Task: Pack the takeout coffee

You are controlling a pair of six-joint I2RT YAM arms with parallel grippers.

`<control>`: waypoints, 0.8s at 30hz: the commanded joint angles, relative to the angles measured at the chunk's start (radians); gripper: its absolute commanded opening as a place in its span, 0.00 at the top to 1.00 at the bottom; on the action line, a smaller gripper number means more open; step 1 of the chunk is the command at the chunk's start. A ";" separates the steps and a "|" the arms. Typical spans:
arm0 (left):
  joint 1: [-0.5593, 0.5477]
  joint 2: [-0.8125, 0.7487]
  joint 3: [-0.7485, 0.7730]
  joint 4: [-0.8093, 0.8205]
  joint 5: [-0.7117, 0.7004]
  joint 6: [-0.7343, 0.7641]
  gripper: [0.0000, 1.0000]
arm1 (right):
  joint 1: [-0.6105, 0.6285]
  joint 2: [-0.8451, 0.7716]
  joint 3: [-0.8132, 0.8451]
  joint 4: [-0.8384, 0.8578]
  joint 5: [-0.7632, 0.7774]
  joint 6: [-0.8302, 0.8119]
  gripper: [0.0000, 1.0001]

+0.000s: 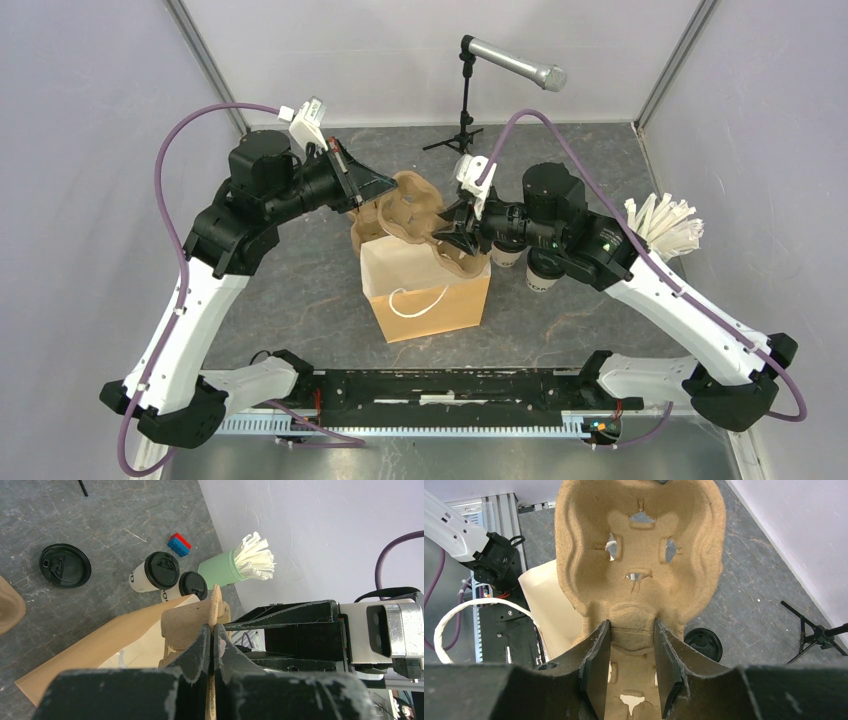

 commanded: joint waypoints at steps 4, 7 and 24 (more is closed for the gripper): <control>-0.004 -0.013 -0.002 0.060 0.001 -0.039 0.98 | 0.006 -0.003 -0.013 0.032 0.018 -0.019 0.56; -0.004 -0.013 -0.001 0.061 0.001 -0.050 0.98 | 0.006 -0.005 -0.018 0.026 0.026 -0.022 0.45; -0.005 -0.018 0.001 0.073 -0.011 -0.083 0.77 | 0.011 -0.016 -0.036 0.066 0.062 -0.029 0.63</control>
